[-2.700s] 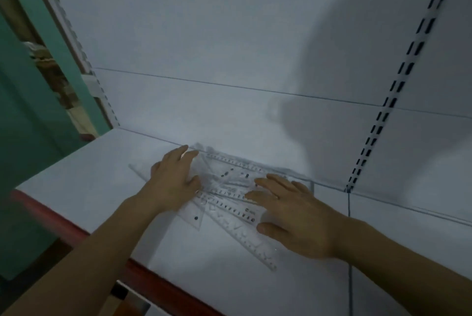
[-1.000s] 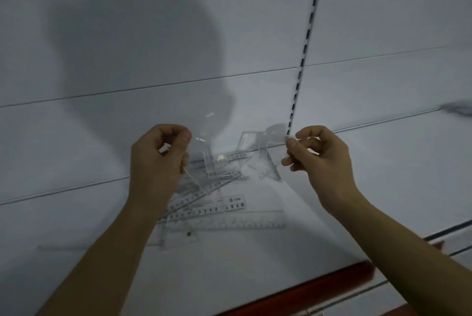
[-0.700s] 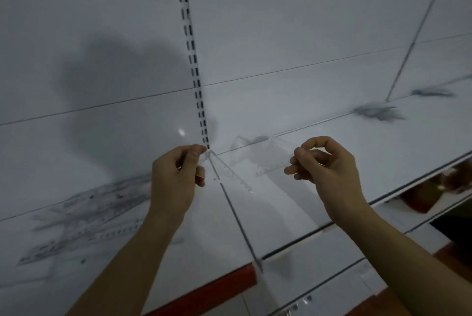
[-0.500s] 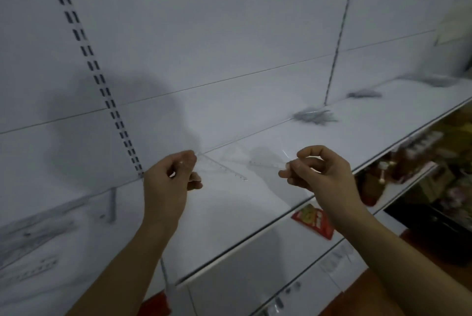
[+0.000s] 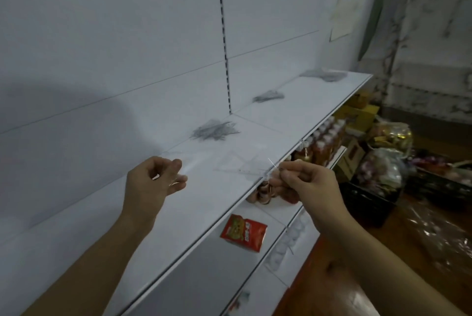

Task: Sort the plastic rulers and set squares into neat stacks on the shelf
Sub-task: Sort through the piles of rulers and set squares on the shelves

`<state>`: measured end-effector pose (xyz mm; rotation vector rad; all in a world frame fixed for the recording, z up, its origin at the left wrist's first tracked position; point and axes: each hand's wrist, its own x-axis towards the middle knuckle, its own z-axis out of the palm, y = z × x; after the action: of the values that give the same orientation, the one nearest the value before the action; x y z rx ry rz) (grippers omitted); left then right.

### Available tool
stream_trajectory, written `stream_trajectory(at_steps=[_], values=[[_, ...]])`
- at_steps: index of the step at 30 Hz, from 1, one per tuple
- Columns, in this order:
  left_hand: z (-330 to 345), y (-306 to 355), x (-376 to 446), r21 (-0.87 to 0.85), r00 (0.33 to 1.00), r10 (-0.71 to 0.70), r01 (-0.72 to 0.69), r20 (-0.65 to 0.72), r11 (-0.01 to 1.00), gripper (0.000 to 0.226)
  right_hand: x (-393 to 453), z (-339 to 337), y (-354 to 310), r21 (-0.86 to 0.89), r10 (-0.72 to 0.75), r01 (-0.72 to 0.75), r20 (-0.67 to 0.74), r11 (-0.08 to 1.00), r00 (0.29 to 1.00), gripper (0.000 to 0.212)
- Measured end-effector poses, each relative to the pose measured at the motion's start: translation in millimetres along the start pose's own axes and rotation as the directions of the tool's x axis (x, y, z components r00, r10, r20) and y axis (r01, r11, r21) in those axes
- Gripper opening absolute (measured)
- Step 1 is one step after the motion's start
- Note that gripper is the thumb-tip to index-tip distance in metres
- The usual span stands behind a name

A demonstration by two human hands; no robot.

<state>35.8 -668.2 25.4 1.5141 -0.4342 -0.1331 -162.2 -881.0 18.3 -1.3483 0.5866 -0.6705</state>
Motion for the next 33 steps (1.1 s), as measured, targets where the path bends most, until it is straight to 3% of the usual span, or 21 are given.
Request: stream_trajectory(at_steps=[5, 8, 16, 21, 25, 29, 33], values=[[21.0, -5.9, 58.6, -0.001, 1.0, 0.021, -0.021, 0.004, 1.0, 0.018, 59.0, -8.2, 6.4, -0.099, -0.001, 0.001, 0.004, 0.995, 1.0, 0.006], [28.0, -7.8, 94.4, -0.033, 1.0, 0.01, -0.009, 0.015, 0.999, 0.017, 101.6, -1.4, 2.9, -0.127, 0.02, -0.016, 0.027, 0.992, 0.999, 0.012], [47.3, -22.7, 154.8, 0.004, 0.981, -0.038, 0.038, 0.19, 0.999, 0.017, 223.2, 70.0, -6.5, -0.236, 0.034, 0.022, 0.228, 0.971, 0.973, 0.009], [46.5, -37.9, 159.7, -0.08, 0.993, -0.066, 0.073, 0.093, 0.994, 0.025, 265.2, 111.5, 0.4, -0.273, 0.101, -0.01, 0.321, 0.962, 0.942, 0.006], [53.5, -44.1, 157.1, -0.055, 0.999, -0.038, 0.04, 0.033, 0.998, 0.025, 280.0, 128.3, 4.3, -0.416, 0.076, 0.092, 0.371, 0.905, 0.926, 0.013], [60.7, -33.2, 165.0, -0.051, 0.999, -0.043, 0.043, -0.005, 0.998, 0.02, 289.1, 115.5, 3.9, -0.572, -0.035, 0.315, 0.446, 0.757, 0.894, 0.022], [84.8, -27.5, 179.3, 0.029, 0.999, -0.024, 0.025, -0.021, 0.999, 0.018, 301.5, 90.9, 2.5, -0.558, -0.092, 0.407, 0.506, 0.723, 0.857, 0.018]])
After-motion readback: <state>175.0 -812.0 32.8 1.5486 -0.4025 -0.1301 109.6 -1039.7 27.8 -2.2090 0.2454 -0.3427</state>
